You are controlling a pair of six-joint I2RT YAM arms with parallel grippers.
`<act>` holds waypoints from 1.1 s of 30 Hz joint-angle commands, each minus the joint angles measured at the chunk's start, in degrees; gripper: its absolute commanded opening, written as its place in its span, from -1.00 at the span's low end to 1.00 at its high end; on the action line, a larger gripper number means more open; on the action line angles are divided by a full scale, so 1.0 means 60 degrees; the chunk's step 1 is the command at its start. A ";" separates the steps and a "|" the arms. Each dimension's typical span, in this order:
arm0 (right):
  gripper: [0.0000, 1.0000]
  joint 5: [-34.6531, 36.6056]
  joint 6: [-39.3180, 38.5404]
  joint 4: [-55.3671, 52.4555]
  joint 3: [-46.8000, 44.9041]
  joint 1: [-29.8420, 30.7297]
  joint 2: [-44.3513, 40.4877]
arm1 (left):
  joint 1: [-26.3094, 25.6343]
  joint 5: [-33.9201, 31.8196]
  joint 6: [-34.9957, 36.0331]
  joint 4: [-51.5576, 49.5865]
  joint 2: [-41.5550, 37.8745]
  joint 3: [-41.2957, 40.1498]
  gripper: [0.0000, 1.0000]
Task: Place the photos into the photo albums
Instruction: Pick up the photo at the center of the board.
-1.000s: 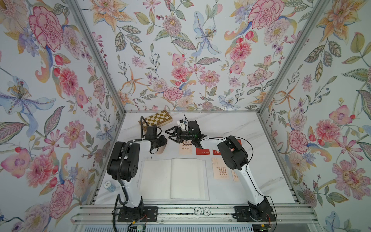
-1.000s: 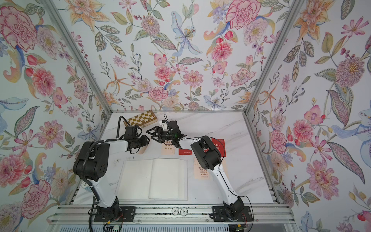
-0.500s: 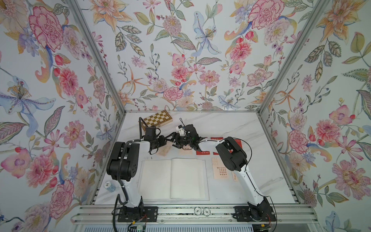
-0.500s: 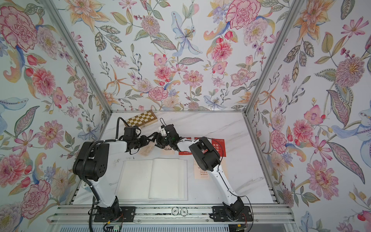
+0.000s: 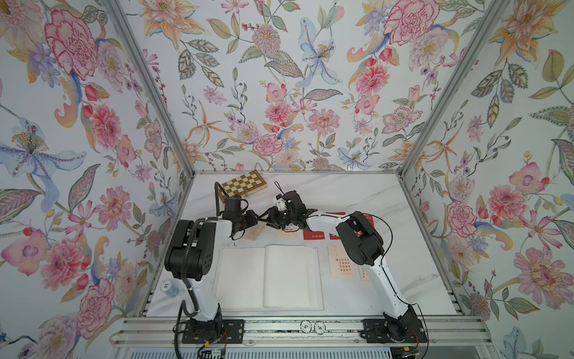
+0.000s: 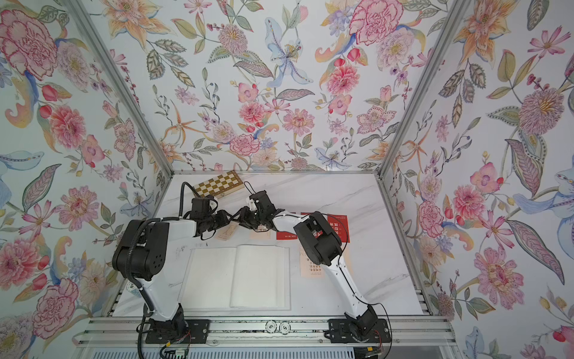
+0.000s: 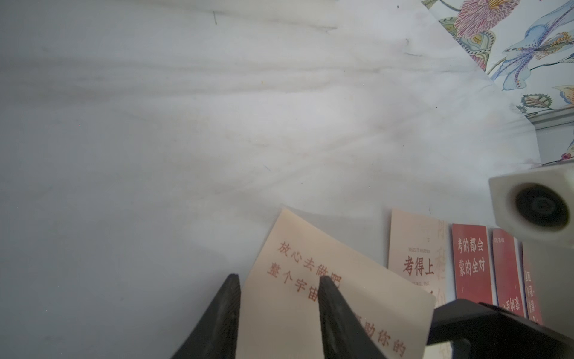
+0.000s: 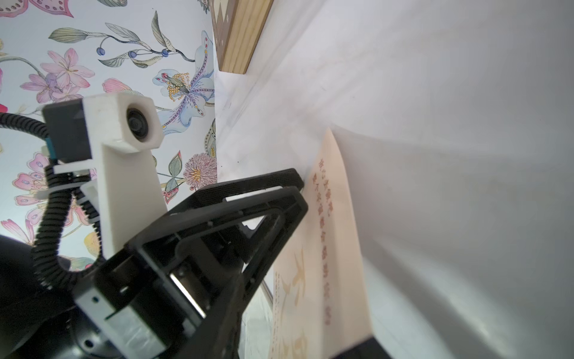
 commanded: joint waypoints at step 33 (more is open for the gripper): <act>-1.00 -0.0347 0.0110 0.2425 -0.4096 -0.2078 -0.3915 | -0.0865 0.0730 -0.0225 -0.2113 -0.4019 0.0257 0.80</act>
